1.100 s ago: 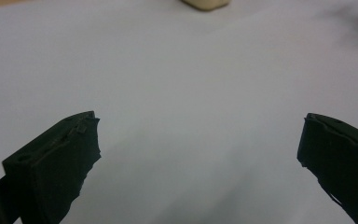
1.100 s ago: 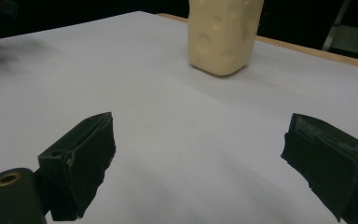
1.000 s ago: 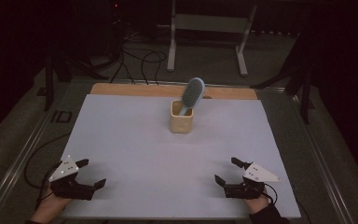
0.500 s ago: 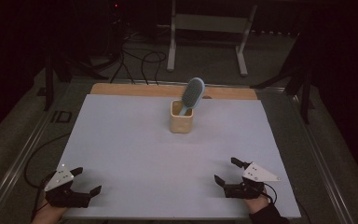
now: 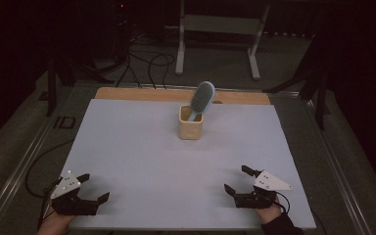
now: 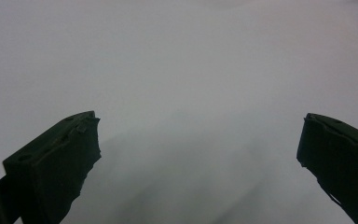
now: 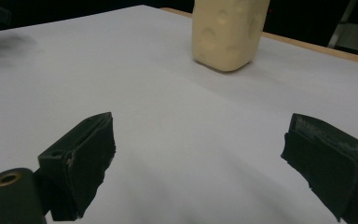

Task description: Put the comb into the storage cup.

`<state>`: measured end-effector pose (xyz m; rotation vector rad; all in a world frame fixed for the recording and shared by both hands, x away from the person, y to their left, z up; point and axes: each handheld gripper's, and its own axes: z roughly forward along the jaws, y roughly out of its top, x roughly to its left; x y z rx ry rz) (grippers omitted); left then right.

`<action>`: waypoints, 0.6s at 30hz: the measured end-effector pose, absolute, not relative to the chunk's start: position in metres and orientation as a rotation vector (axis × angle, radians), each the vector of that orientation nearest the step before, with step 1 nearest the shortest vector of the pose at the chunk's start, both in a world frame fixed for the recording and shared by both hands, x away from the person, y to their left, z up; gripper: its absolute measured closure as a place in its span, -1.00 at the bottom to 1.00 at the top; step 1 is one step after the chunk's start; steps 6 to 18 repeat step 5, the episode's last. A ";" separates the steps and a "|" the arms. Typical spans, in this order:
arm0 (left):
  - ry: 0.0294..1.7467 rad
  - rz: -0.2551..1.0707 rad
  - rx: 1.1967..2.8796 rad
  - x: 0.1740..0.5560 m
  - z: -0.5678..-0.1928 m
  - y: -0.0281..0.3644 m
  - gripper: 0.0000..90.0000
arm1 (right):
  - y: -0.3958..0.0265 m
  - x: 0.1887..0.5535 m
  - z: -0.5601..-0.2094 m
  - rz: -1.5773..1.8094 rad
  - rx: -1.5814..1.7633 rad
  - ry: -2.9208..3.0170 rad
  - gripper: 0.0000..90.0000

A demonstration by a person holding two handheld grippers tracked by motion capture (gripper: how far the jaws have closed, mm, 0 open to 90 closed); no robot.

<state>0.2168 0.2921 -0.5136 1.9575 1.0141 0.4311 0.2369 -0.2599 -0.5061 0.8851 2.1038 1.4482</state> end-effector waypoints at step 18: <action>1.017 0.424 1.951 0.217 -0.514 0.293 -1.00 | -0.260 0.237 -0.506 1.444 0.885 2.104 -0.81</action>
